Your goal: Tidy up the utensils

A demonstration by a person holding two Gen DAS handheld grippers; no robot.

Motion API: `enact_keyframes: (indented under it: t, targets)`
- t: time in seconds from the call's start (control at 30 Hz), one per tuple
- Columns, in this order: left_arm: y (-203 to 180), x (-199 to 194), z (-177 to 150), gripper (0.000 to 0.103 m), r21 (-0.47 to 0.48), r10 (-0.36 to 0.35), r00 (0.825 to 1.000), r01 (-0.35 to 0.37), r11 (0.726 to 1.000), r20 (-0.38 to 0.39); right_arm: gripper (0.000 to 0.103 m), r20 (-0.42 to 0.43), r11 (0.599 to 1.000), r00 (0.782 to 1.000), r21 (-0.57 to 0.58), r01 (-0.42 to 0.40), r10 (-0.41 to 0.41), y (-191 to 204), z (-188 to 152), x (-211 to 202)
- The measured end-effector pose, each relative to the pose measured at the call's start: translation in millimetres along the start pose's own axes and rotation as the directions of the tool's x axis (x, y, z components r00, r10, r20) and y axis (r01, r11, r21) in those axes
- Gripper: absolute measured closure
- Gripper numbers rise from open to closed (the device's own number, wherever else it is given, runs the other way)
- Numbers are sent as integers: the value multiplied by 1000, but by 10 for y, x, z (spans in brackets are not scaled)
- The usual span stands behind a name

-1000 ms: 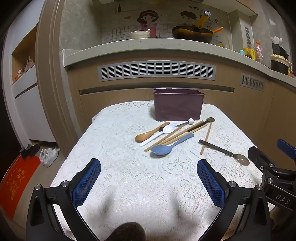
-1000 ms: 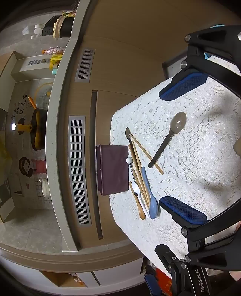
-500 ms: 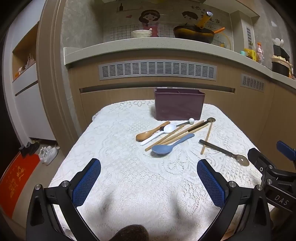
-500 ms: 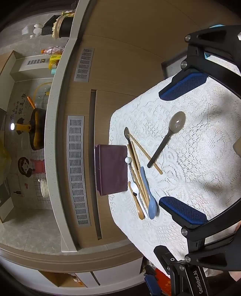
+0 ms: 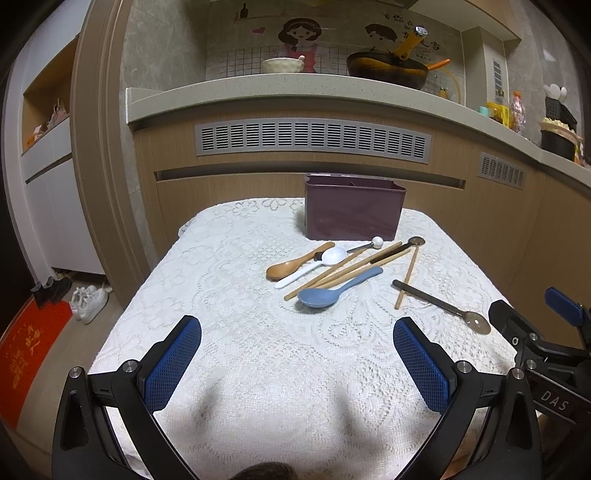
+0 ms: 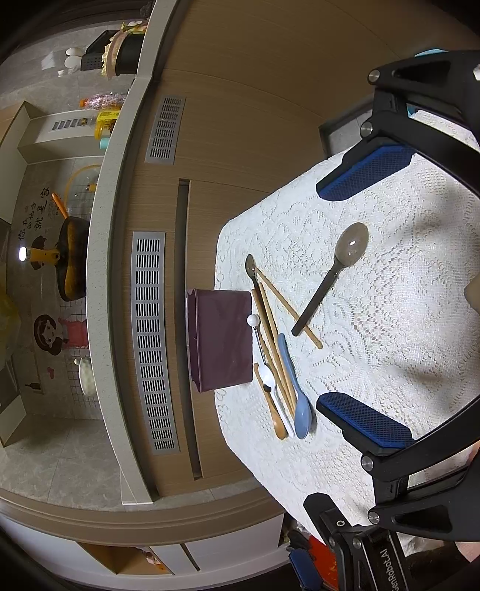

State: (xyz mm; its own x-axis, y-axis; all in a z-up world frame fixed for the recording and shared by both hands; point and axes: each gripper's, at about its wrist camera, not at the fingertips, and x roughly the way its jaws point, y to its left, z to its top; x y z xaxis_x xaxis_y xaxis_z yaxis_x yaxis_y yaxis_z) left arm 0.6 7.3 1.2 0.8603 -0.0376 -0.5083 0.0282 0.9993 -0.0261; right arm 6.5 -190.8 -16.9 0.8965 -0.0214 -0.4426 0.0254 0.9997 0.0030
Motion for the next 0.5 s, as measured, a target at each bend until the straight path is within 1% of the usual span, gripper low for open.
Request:
enact_keyframes:
  t: [0.5]
  targets:
    - [-5, 4, 1, 0, -2, 0, 1000, 0, 1000, -1, 0, -7, 1000, 1000, -2, -6, 6, -6, 4, 25]
